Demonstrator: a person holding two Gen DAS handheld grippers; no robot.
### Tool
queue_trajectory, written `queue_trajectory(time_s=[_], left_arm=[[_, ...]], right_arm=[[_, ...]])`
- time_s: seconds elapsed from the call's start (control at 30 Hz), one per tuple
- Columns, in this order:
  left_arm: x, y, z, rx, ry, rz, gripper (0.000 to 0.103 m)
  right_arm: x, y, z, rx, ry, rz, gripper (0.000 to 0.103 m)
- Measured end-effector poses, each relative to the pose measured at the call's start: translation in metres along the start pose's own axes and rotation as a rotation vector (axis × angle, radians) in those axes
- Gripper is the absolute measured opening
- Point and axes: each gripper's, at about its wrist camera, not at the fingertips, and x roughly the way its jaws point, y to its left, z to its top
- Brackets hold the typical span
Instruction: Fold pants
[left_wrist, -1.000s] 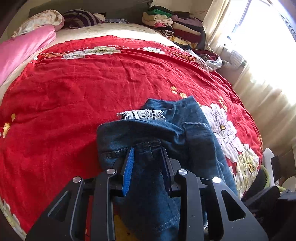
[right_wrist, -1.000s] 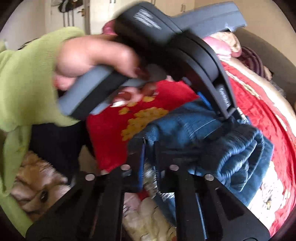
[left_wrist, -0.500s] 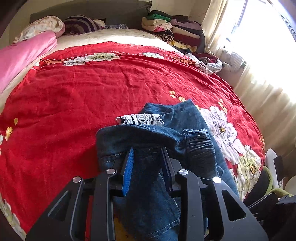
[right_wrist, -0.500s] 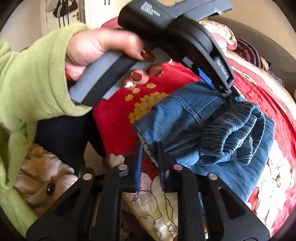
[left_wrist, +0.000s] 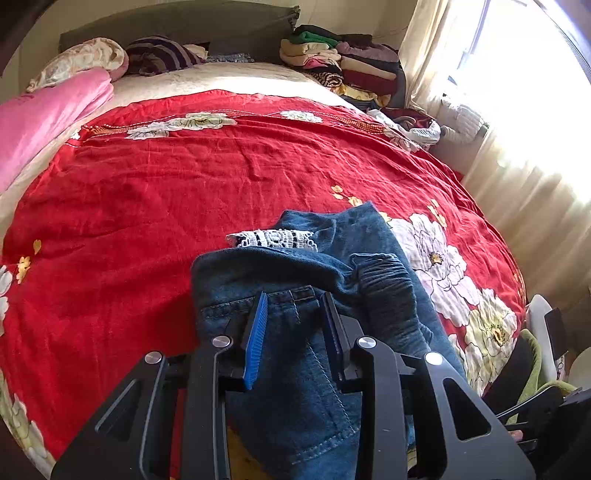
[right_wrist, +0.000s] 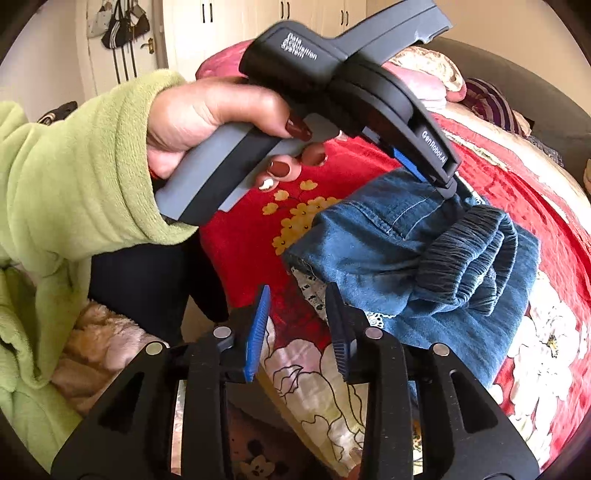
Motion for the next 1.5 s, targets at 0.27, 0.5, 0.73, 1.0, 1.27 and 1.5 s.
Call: queue_trajectory(time_s=[0.27,0.5,0.73,1.0,1.27,1.5], left_arm=[[-0.017,0.001,-0.001,-0.012,-0.033,-0.005,0.036],[-0.046,0.001,-0.02,-0.012,-0.082,0.008,0.039],[-0.047,-0.024,-0.06,0.038,-0.039,-0.049,0.03],[-0.015,-0.052,-0.086,0.121,0.061,-0.078,0.03],[-0.013,-0.05,-0.086,0.111,0.061,-0.089,0.03],[-0.013,-0.052,-0.089,0.109,0.055,-0.086,0.03]], right_arm=[[-0.02,-0.004,0.001,0.034,-0.049,-0.022,0.04],[-0.044,-0.036,0.0,0.173,-0.117,-0.108,0.045],[-0.058,-0.104,0.016,0.367,-0.145,-0.223,0.045],[-0.008,-0.148,0.075,0.318,-0.036,-0.19,0.028],[0.066,-0.154,0.09,0.254,0.158,-0.161,0.003],[0.089,-0.167,0.075,0.338,0.184,-0.189,0.003]])
